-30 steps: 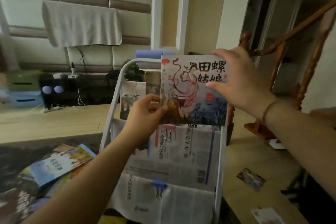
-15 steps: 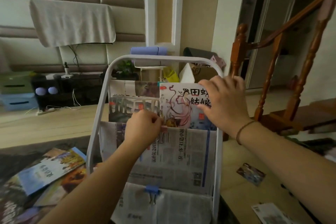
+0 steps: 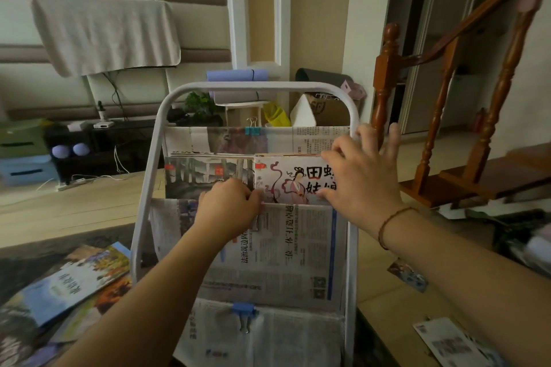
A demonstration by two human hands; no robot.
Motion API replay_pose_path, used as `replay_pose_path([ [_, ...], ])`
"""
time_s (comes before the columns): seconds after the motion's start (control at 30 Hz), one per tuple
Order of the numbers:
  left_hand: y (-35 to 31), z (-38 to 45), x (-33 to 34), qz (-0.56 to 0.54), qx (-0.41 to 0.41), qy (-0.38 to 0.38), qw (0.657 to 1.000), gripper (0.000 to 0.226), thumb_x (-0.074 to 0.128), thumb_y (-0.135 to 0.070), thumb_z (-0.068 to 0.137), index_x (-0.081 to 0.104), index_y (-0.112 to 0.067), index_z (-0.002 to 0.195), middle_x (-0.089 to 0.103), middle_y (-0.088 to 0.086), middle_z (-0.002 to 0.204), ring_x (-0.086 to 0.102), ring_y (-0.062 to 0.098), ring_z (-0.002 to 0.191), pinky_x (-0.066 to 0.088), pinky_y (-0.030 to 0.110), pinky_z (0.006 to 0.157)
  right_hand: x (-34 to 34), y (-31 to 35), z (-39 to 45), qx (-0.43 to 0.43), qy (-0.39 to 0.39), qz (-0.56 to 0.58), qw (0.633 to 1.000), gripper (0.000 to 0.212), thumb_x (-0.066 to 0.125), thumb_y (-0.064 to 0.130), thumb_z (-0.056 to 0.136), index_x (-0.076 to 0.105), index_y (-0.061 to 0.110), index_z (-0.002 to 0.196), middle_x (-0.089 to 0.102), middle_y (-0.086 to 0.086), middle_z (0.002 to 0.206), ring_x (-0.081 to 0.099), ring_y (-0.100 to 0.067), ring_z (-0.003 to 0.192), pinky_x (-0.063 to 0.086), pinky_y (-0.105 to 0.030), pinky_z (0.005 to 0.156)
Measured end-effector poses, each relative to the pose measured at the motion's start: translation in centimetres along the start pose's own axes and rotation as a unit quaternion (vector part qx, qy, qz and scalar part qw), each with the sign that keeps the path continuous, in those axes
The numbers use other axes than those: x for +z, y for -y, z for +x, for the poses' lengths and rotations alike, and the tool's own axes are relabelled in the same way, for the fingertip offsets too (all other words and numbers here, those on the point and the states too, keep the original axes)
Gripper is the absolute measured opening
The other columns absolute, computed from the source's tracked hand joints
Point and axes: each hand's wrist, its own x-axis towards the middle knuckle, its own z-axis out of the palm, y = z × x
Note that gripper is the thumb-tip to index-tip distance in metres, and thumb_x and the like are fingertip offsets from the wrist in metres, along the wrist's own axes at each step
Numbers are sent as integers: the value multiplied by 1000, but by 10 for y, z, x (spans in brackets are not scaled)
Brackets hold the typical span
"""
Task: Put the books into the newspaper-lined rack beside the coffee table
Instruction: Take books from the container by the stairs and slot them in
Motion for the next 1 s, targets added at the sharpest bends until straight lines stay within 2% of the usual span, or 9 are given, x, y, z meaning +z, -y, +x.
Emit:
replay_pose_path([
  [0.07, -2, -1, 1, 3, 5, -2, 1000, 52, 47, -49, 98, 67, -16, 62, 63, -1, 53, 63, 19, 54, 57, 46, 78, -2, 2, -2, 1, 14, -13, 1000, 58, 70, 63, 70, 63, 28, 115, 57, 1, 118, 30, -32, 130, 4, -67, 109],
  [0.27, -7, -6, 9, -45, 35, -101, 993, 36, 58, -37, 95, 68, -17, 66, 64, -2, 56, 62, 16, 49, 59, 35, 56, -1, 3, -5, 11, 3, -12, 1000, 56, 70, 57, 73, 61, 26, 119, 56, -1, 120, 29, -33, 132, 7, -70, 109],
  [0.47, -8, -13, 10, -70, 25, -84, 994, 36, 55, -36, 98, 67, -18, 69, 64, -2, 57, 62, 16, 49, 57, 35, 56, 8, 6, -12, 31, -12, 59, 998, 55, 73, 43, 74, 61, 22, 124, 58, 0, 121, 28, -33, 138, 15, -70, 108],
  [0.53, -17, -23, 6, -57, 27, -71, 995, 30, 53, -34, 99, 69, -19, 78, 66, -4, 65, 63, 12, 55, 52, 25, 53, 12, 4, -21, 26, -20, 99, 994, 56, 65, 45, 81, 55, 22, 132, 54, -1, 131, 22, -32, 144, 10, -70, 111],
  [0.6, -28, -38, 9, -58, 53, -135, 988, 20, 56, -32, 96, 68, -17, 101, 68, -1, 92, 66, 16, 82, 53, 26, 70, 19, -3, -42, 13, -23, 191, 981, 64, 49, 54, 91, 38, 23, 145, 36, 0, 151, 7, -27, 149, 4, -63, 116],
  [0.67, -46, -56, 22, -75, 107, -251, 959, 32, 62, -25, 92, 59, -15, 122, 55, 9, 129, 50, 30, 120, 46, 45, 98, 27, -17, -81, 9, -35, 293, 955, 67, 43, 55, 96, 25, 23, 152, 17, -1, 161, 1, -22, 150, 11, -54, 119],
  [0.77, -97, -83, 55, -102, 339, -353, 866, 28, 60, -16, 90, 59, -8, 117, 50, 21, 128, 41, 33, 121, 30, 41, 102, 49, -52, -158, 17, -45, 359, 932, 64, 49, 49, 96, 29, 24, 151, 20, -1, 161, 11, -19, 149, 22, -45, 118],
  [0.9, -180, -111, 130, -127, 561, -173, 799, 27, 59, -17, 86, 57, -20, 113, 53, 9, 124, 47, 31, 115, 31, 39, 100, 105, -136, -257, 136, 129, 336, 923, 61, 42, 57, 95, 32, 29, 149, 24, 10, 158, 16, -8, 147, 24, -37, 118],
  [1.0, -231, -118, 213, -96, 553, 7, 827, 28, 57, -31, 88, 59, -27, 115, 57, -1, 125, 44, 25, 119, 37, 38, 96, 164, -207, -337, 349, 266, 385, 812, 57, 53, 47, 94, 42, 25, 144, 40, 11, 146, 35, -9, 138, 33, -30, 113],
])
